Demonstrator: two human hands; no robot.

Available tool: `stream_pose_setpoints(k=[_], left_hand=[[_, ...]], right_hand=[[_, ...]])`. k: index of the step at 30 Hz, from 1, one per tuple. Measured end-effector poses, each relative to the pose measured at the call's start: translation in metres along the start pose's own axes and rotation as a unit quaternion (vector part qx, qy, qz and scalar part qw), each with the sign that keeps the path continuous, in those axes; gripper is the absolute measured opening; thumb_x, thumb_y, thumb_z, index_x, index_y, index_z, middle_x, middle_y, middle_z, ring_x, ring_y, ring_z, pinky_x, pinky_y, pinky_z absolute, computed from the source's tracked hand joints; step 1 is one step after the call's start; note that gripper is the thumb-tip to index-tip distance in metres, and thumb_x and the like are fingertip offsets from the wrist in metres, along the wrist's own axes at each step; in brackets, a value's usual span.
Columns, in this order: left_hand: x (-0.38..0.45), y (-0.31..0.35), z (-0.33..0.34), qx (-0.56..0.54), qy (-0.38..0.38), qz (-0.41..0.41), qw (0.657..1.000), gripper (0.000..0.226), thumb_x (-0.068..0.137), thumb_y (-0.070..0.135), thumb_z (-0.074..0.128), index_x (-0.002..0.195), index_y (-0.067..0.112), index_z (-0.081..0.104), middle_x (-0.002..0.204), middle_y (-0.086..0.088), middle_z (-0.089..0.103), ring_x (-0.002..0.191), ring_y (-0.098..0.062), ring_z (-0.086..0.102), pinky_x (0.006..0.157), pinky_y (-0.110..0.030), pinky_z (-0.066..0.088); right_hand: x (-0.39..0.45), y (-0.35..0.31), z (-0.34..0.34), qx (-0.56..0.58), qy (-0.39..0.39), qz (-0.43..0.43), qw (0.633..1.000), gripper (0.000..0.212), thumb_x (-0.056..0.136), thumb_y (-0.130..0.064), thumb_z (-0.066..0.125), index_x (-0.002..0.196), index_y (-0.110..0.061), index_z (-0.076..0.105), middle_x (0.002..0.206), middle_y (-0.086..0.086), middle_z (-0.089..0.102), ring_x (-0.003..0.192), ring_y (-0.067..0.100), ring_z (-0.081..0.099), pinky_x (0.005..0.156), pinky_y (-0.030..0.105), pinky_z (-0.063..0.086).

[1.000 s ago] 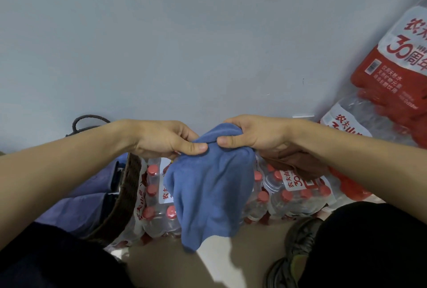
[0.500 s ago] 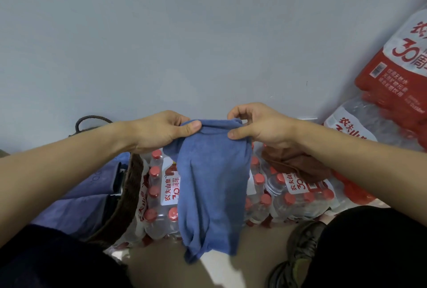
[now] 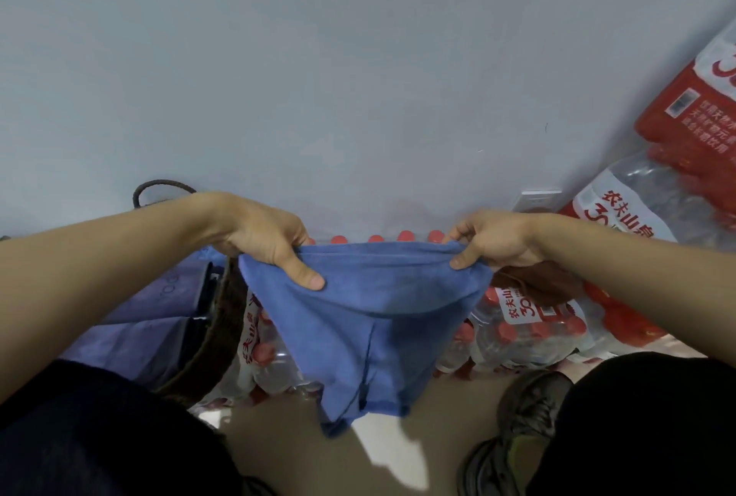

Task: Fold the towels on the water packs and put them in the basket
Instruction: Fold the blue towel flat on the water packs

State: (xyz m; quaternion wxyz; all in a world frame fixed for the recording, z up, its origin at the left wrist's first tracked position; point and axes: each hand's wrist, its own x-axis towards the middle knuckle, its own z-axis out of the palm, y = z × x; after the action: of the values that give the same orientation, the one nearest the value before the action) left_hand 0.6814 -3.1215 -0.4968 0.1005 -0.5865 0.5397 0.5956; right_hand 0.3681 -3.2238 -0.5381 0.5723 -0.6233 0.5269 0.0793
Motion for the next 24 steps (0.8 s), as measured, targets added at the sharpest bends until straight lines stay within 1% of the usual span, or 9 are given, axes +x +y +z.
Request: stream_pose_setpoints(k=[3,6,8,10,12,14,16,20,24], left_hand=[[0.007,-0.012,-0.008,0.029,0.026,-0.033,0.999,0.029,0.072,0.045,0.081,0.079,0.017,0.077,0.079,-0.001,0.075,0.066,-0.013,0.068,0.060,-0.025,0.050],[0.023,-0.027,-0.012,-0.027,0.111,-0.004,0.993,0.036,0.069,0.037,0.084,0.090,0.009,0.075,0.087,-0.006,0.077,0.078,-0.019,0.074,0.068,-0.028,0.057],[0.032,-0.035,-0.013,-0.062,0.159,0.023,0.985,0.040,0.067,0.026,0.086,0.096,0.002,0.072,0.091,-0.010,0.076,0.088,-0.027,0.073,0.079,-0.035,0.060],[0.040,-0.041,-0.016,-0.079,0.176,0.045,0.980,0.042,0.061,0.019,0.089,0.094,0.001,0.069,0.087,-0.011,0.076,0.085,-0.029,0.073,0.078,-0.037,0.061],[0.047,-0.045,-0.020,-0.081,0.177,0.043,0.980,0.043,0.055,0.019,0.090,0.088,0.005,0.067,0.076,-0.006,0.074,0.075,-0.023,0.071,0.067,-0.032,0.061],[0.057,-0.047,-0.024,-0.082,0.170,0.032,0.981,0.045,0.055,0.021,0.090,0.090,0.004,0.067,0.076,-0.007,0.074,0.073,-0.025,0.072,0.062,-0.031,0.060],[0.071,-0.050,-0.024,-0.112,0.165,0.020,0.980,0.044,0.067,0.028,0.086,0.096,0.002,0.066,0.081,-0.014,0.075,0.075,-0.032,0.072,0.064,-0.036,0.061],[0.105,-0.064,-0.014,-0.125,0.299,0.005,0.946,0.030,0.086,0.031,0.073,0.087,0.005,0.059,0.068,-0.011,0.070,0.054,-0.025,0.068,0.052,-0.031,0.058],[0.121,-0.084,-0.010,-0.027,0.418,-0.068,0.905,0.024,0.087,0.025,0.072,0.086,0.008,0.056,0.082,-0.013,0.068,0.061,-0.023,0.063,0.053,-0.028,0.048]], right_hand=[[0.004,0.010,0.002,-0.024,-0.007,0.040,0.999,0.021,0.084,0.002,0.072,0.103,-0.006,0.069,0.098,0.012,0.071,0.089,0.025,0.069,0.076,0.035,0.059],[0.015,0.015,0.010,-0.037,0.026,0.044,0.998,0.021,0.080,0.002,0.076,0.095,-0.011,0.071,0.089,0.008,0.072,0.079,0.020,0.069,0.065,0.028,0.058],[0.026,0.019,0.015,0.036,0.027,0.036,0.998,0.022,0.081,-0.005,0.078,0.101,-0.010,0.072,0.092,0.006,0.074,0.080,0.015,0.070,0.064,0.025,0.056],[0.037,0.022,0.019,0.157,0.022,0.016,0.987,0.025,0.084,-0.019,0.076,0.106,-0.008,0.072,0.101,0.002,0.076,0.089,0.011,0.071,0.070,0.024,0.057],[0.050,0.022,0.021,0.226,0.071,0.000,0.971,0.018,0.087,-0.021,0.073,0.099,-0.008,0.072,0.102,0.004,0.076,0.087,0.013,0.073,0.069,0.026,0.058],[0.064,0.023,0.023,0.225,0.155,0.008,0.962,0.002,0.089,-0.011,0.070,0.089,-0.008,0.069,0.093,0.009,0.073,0.068,0.013,0.071,0.057,0.025,0.058],[0.079,0.026,0.026,0.212,0.219,0.023,0.952,0.010,0.089,-0.003,0.067,0.083,-0.011,0.065,0.087,0.012,0.067,0.059,0.015,0.066,0.053,0.027,0.057],[0.106,0.036,0.030,0.219,0.317,0.008,0.923,0.022,0.083,0.005,0.067,0.083,-0.016,0.063,0.103,0.014,0.068,0.094,0.033,0.067,0.085,0.045,0.058],[0.124,0.041,0.027,0.164,0.355,-0.008,0.920,0.021,0.082,0.001,0.067,0.092,-0.017,0.063,0.098,0.011,0.065,0.090,0.030,0.064,0.082,0.041,0.057]])
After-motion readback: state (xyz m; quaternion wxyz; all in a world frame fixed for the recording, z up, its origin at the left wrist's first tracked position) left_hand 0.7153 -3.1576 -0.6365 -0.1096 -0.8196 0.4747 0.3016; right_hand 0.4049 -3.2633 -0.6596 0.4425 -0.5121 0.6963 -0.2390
